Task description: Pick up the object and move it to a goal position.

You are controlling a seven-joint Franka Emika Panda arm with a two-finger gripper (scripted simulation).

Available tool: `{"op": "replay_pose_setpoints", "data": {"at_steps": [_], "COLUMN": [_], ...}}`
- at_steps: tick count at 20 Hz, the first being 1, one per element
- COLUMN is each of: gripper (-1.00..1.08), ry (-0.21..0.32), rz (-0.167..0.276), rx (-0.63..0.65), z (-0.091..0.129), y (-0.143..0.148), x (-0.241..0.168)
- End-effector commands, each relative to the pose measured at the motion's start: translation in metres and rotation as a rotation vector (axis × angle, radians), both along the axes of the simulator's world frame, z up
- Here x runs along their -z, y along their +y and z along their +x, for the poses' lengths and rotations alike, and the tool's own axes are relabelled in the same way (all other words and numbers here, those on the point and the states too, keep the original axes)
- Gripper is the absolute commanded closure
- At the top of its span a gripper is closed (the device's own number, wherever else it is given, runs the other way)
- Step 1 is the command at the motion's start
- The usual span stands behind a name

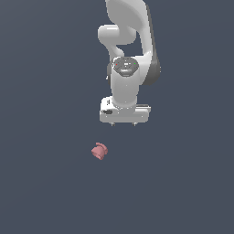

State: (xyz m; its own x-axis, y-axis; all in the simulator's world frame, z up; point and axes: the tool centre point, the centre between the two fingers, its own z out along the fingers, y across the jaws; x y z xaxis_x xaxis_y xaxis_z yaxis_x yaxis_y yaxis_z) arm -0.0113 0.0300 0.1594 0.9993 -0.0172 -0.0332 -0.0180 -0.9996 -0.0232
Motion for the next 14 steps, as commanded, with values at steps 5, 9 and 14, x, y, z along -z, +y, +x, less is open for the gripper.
{"op": "replay_pose_setpoints", "data": {"at_steps": [5,9,14], "gripper": [-0.92,-0.92,-0.92], "ry": [-0.004,-0.009,-0.017], "rz": [-0.002,-0.007,-0.018], "rx": [0.131,0.256,0.401], "z": [0.021,0.04,0.059], "y": [-0.026,-0.052,-0.085], "x": [0.015,0.031,0.051]}}
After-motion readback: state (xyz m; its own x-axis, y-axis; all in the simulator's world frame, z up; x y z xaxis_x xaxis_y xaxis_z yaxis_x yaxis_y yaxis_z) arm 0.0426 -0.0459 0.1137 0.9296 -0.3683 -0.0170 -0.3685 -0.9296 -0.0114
